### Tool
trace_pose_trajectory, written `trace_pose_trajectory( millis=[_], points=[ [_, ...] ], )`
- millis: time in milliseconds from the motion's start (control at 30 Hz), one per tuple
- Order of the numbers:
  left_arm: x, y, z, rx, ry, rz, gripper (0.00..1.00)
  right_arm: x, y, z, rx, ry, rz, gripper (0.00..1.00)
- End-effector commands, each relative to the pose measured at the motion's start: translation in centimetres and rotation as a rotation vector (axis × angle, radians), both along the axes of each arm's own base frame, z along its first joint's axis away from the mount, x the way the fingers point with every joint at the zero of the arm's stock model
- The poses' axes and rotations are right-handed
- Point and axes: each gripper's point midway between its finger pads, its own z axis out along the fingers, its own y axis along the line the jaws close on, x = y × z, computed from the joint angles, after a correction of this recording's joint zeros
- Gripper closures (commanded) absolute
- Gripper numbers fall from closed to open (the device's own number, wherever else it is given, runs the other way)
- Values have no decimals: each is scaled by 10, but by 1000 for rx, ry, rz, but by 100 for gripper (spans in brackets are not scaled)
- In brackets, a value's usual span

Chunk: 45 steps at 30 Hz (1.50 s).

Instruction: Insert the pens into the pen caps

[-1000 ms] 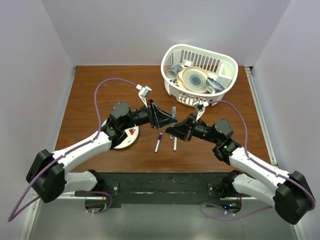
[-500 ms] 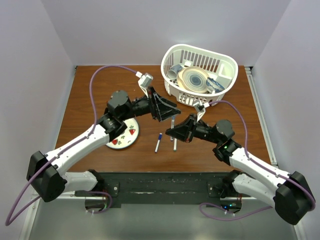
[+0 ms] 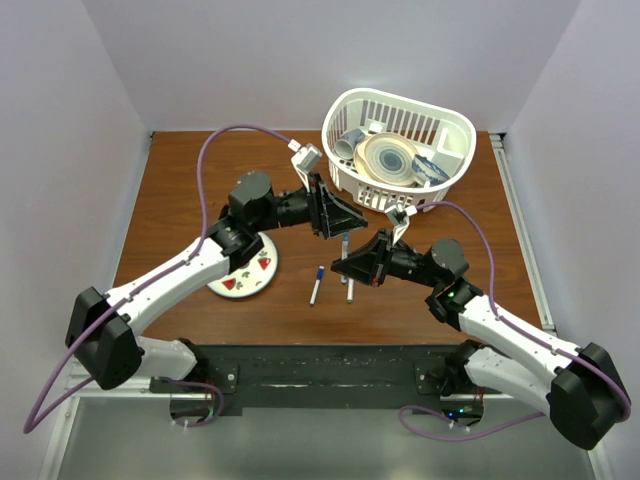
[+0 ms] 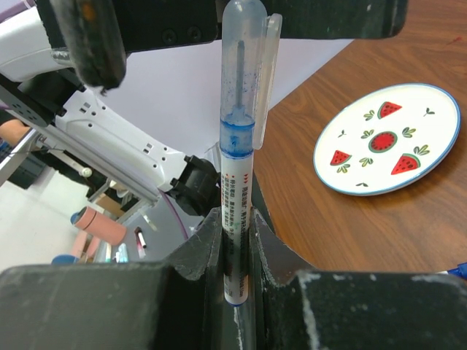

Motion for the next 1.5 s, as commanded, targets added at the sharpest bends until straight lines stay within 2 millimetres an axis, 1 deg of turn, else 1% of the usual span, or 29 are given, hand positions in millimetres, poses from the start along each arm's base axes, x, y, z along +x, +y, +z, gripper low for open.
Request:
trace_pose_trajectory(
  millis=[0,200,300,367,400,467,500,533,567,600,633,667,733,767,833,867,900,933,967,1000,1033,1133,1200,1233,1300,1333,1467],
  points=[
    [-3,-3,22,-27,-65,-43,50,-2,1,12,12,-52,22,100],
    [-4,-6,16,-19,-36,-69,62,-1,2,11,6,-49,22,100],
    [-6,-7,12,-18,-16,-84,72,-1,2,13,6,-52,16,100],
    [-8,-8,7,-18,11,-93,93,1,1,13,5,-56,7,100],
    [-9,-8,0,-11,32,-99,100,2,1,14,2,-59,-1,100],
    [-16,-7,-4,-26,74,-122,100,11,-1,20,4,-78,-52,100],
    [-20,-6,-16,-21,112,-130,100,13,-4,25,12,-90,-76,100],
    [-24,-5,-14,-45,107,-149,100,17,-6,31,25,-99,-111,100],
    [-30,-4,-16,-59,159,-164,100,28,-12,35,39,-107,-186,100],
    [-36,-3,-30,-51,206,-170,100,31,-15,44,60,-124,-219,100],
    [-40,-2,-30,-69,212,-177,100,35,-16,48,63,-128,-240,100],
    [-45,-4,-34,-66,244,-190,100,42,-17,62,71,-159,-271,100],
    [-51,-4,-49,-31,281,-192,100,53,-14,65,42,-160,-293,100],
    [-53,-4,-53,-19,271,-194,100,57,-14,83,54,-196,-307,100],
    [-56,0,-62,0,276,-177,100,67,-9,87,31,-199,-317,100],
    [-59,-1,-65,6,264,-175,100,71,-10,106,50,-235,-322,100],
    [-63,-2,-68,8,265,-182,100,72,-8,113,58,-248,-317,100],
    [-69,-5,-66,-4,255,-204,100,78,-10,117,59,-260,-330,100],
    [-73,-6,-65,-13,268,-219,100,81,-12,132,68,-295,-347,100],
    [-78,-6,-71,-11,281,-233,100,86,-15,134,55,-295,-363,100],
    [-83,-7,-69,-22,277,-245,100,91,-19,140,54,-314,-377,100],
    [-91,-8,-78,-5,284,-262,100,99,-25,162,78,-348,-391,100],
    [-92,-6,-87,13,295,-253,100,105,-27,167,80,-355,-404,100],
    [-93,-5,-90,15,299,-253,100,108,-30,174,90,-363,-419,100],
    [-96,-4,-96,16,307,-252,100,113,-32,178,90,-369,-439,100],
    [-99,-5,-98,16,312,-257,100,116,-36,182,96,-371,-458,100],
    [-114,-11,-104,3,339,-290,100,126,-40,190,107,-379,-485,100]
  ],
)
